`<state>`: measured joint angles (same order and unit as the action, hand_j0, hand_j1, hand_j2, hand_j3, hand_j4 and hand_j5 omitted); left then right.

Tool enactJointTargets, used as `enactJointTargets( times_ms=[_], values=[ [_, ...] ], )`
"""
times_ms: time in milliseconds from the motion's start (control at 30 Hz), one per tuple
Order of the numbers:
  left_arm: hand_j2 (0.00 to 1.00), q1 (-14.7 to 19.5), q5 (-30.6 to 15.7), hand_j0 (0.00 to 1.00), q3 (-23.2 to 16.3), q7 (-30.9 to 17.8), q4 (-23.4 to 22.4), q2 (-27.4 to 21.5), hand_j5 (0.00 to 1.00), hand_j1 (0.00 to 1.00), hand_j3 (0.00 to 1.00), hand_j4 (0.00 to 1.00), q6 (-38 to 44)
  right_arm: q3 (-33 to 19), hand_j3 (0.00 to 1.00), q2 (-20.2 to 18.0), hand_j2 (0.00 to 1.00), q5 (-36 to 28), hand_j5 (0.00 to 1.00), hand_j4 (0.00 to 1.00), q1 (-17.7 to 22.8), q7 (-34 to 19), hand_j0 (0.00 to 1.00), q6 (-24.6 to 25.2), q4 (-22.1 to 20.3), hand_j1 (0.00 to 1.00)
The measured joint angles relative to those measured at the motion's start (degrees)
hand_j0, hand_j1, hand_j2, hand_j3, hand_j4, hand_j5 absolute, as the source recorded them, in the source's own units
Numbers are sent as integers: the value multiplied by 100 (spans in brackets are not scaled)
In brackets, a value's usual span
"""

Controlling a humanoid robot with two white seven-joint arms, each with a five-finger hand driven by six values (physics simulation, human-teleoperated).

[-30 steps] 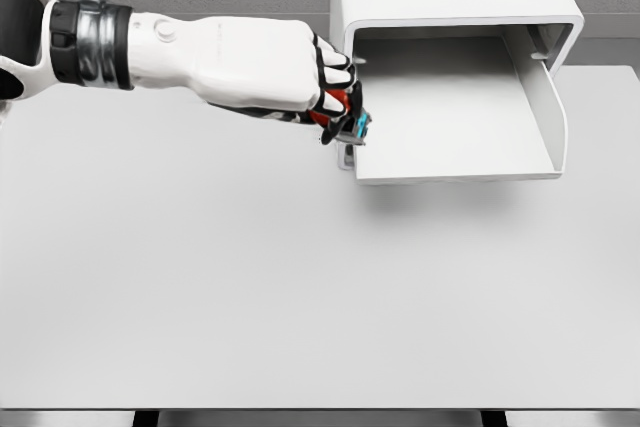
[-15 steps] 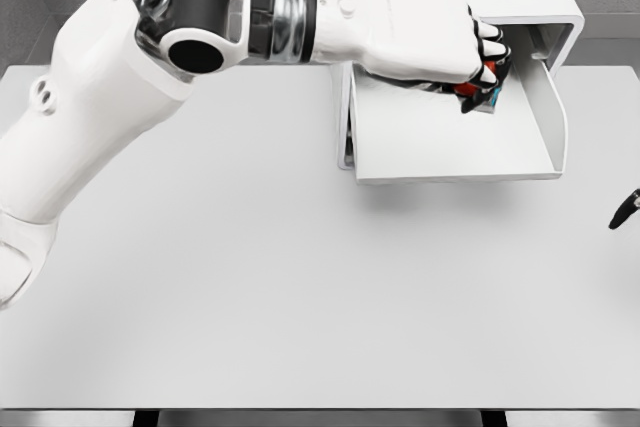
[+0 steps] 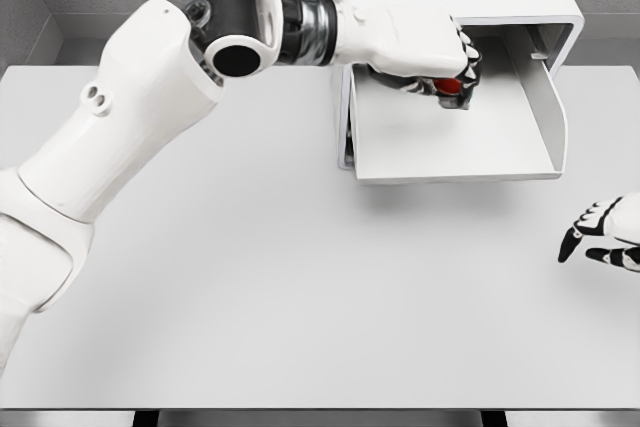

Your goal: Slide open multi-storey tabletop storage cabinets and put open load switch and slide close multi-storey tabletop storage cabinets

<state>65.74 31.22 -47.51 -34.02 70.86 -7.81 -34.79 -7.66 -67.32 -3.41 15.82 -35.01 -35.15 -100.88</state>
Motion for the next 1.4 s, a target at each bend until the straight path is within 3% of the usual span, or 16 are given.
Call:
enactJointTargets(
  times_ms=[67, 267, 333, 433, 567, 667, 733, 767, 833, 867, 933, 967, 1033, 1133, 1233, 1400],
  values=[
    [99, 0, 31, 99, -10, -15, -22, 15, 99, 99, 99, 99, -9, 21, 49, 0, 49, 1, 49, 49, 0, 0, 49, 0, 2, 49],
    [100, 44, 40, 100, -32, -69, -15, 7, 100, 100, 100, 100, -35, 41, 50, -1, 50, 2, 50, 50, 0, 0, 50, 0, 0, 50],
    [100, 97, -169, 100, -38, -83, 4, -28, 100, 100, 100, 100, -35, 43, 50, 2, 50, -3, 50, 50, -123, 0, 50, 1, 0, 50],
    [100, 141, -690, 100, -43, -95, 285, -217, 100, 100, 100, 100, -37, 43, 50, 5, 50, -10, 50, 50, -351, 0, 50, 2, 0, 50],
    [100, 290, -1723, 100, -13, -99, 1080, -839, 100, 100, 100, 100, -36, 102, 50, 14, 50, -18, 50, 50, -702, 1, 50, 4, -1, 50],
    [100, 308, -2688, 100, 143, -101, 1814, -1641, 100, 100, 100, 100, -39, 408, 50, 29, 50, -14, 50, 50, -1002, 0, 50, 2, 0, 50],
    [100, 273, -3401, 100, 382, -101, 2228, -2493, 100, 100, 100, 100, -38, 519, 50, 36, 50, -11, 50, 50, -1081, 0, 50, 0, 0, 50],
    [100, 211, -3669, 100, 498, -101, 2356, -2971, 100, 100, 100, 100, -37, 556, 50, 39, 50, -10, 50, 50, -1090, 0, 50, 0, 0, 50],
    [100, -377, -3995, 100, 644, -102, 2493, -3965, 100, 100, 100, 100, -42, 610, 50, 44, 50, -9, 50, 50, -1116, 0, 50, -1, 1, 50],
    [100, -746, -4091, 100, 692, -101, 2508, -4420, 100, 100, 100, 100, -42, 637, 50, 46, 50, -8, 50, 50, -1169, 0, 50, -1, 1, 50],
    [100, -1914, -4172, 100, 734, -101, 2258, -5050, 100, 100, 100, 100, -42, 737, 50, 48, 50, -11, 50, 50, -1345, 0, 50, 1, 1, 50],
    [100, -2109, -4167, 100, 737, -103, 2107, -5228, 100, 100, 100, 100, -49, 804, 50, 52, 50, -13, 50, 50, -1406, 0, 50, 2, 4, 50],
    [100, -2162, -4154, 100, 767, -102, 1923, -5412, 100, 100, 100, 100, -46, 894, 50, 58, 50, -10, 50, 50, -1494, 0, 50, 0, 5, 50],
    [100, -2250, -4021, 100, 818, -102, 1719, -5285, 100, 100, 100, 100, -42, 1044, 50, 81, 50, -12, 50, 50, -1679, 0, 50, 1, 7, 50],
    [100, -2294, -3953, 100, 899, -101, 1636, -5198, 100, 100, 100, 100, -40, 1296, 50, 123, 50, -16, 50, 50, -2074, 0, 50, 4, 8, 50],
    [100, -2295, -3926, 100, 943, -100, 1597, -5162, 100, 100, 100, 100, -37, 1616, 51, 187, 51, -15, 51, 51, -2258, 0, 51, 2, 8, 51]
  ],
)
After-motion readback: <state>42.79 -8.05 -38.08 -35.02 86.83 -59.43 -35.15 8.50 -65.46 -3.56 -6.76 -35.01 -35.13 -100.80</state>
